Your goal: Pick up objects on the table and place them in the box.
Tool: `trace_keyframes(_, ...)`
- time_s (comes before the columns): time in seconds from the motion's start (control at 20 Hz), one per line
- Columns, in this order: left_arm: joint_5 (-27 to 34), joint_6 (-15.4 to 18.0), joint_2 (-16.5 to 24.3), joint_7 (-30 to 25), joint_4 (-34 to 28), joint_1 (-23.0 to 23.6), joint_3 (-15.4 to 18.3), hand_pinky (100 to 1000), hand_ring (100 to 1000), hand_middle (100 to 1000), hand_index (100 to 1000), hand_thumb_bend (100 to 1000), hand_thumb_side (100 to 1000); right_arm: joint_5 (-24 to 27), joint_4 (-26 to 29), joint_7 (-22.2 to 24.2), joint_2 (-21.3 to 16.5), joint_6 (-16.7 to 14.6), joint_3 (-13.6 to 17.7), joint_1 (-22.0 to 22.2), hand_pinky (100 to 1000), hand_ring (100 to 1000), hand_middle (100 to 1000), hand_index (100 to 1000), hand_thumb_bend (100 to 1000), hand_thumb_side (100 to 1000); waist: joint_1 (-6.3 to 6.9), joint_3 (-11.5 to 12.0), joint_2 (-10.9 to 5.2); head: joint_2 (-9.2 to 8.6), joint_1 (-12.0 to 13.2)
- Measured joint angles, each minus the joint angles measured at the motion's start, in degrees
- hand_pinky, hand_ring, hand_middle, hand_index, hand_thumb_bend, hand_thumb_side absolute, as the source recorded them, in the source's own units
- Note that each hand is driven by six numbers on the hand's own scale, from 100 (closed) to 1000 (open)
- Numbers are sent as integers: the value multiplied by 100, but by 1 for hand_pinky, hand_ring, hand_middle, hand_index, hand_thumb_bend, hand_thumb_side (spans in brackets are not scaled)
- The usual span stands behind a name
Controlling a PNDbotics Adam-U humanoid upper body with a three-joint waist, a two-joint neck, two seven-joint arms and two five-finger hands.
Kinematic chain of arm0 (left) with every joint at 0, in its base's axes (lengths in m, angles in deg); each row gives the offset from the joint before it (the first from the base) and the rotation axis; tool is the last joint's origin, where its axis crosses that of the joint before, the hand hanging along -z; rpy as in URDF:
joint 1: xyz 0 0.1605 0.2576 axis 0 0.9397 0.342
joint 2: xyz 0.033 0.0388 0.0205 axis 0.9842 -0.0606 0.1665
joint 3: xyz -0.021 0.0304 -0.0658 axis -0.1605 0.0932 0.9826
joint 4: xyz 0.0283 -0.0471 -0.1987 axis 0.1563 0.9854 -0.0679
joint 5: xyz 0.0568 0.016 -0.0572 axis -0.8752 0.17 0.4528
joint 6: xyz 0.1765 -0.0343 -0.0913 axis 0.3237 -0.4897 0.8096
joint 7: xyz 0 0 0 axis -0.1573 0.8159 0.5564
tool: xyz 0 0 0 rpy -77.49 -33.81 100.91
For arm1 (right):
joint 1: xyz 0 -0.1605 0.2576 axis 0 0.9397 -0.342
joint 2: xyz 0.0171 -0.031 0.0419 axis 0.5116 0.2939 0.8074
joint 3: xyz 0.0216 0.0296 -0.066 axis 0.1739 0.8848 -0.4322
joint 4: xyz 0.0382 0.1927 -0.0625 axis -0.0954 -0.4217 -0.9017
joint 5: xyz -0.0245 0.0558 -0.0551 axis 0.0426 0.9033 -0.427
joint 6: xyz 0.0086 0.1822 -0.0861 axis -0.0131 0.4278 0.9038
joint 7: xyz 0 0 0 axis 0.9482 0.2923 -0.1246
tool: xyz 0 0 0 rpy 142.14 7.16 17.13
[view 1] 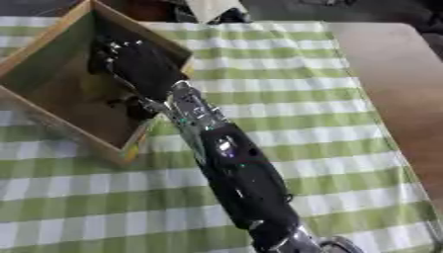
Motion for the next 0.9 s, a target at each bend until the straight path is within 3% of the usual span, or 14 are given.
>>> trace_keyframes(0.25, 0, -9, -1, -9, 0, 0, 0, 656, 664, 601, 739, 100, 623, -258, 273, 329, -9, 150, 80, -99, 868, 934, 864, 931, 296, 100, 5, -3, 0, 0, -34)
trace_keyframes(0.5, 0, -11, -1, -11, 0, 2, 0, 656, 664, 600, 739, 100, 623, 22, 595, 635, -133, 171, 156, -244, 876, 930, 859, 903, 247, 100, 19, -27, -1, 0, -36)
trace_keyframes(0.7, 0, -12, -1, -10, 0, 36, 0, 656, 664, 600, 739, 100, 623, 820, 982, 773, -394, 284, 192, -503, 873, 917, 853, 891, 183, 100, 20, -29, -23, 2, -23)
trace_keyframes(0.9, -8, -18, -1, -3, 0, 111, 3, 656, 664, 600, 738, 100, 623, 2051, 1360, 865, -1063, 498, 194, -904, 866, 905, 846, 895, 100, 100, 10, -86, -88, 11, 47)
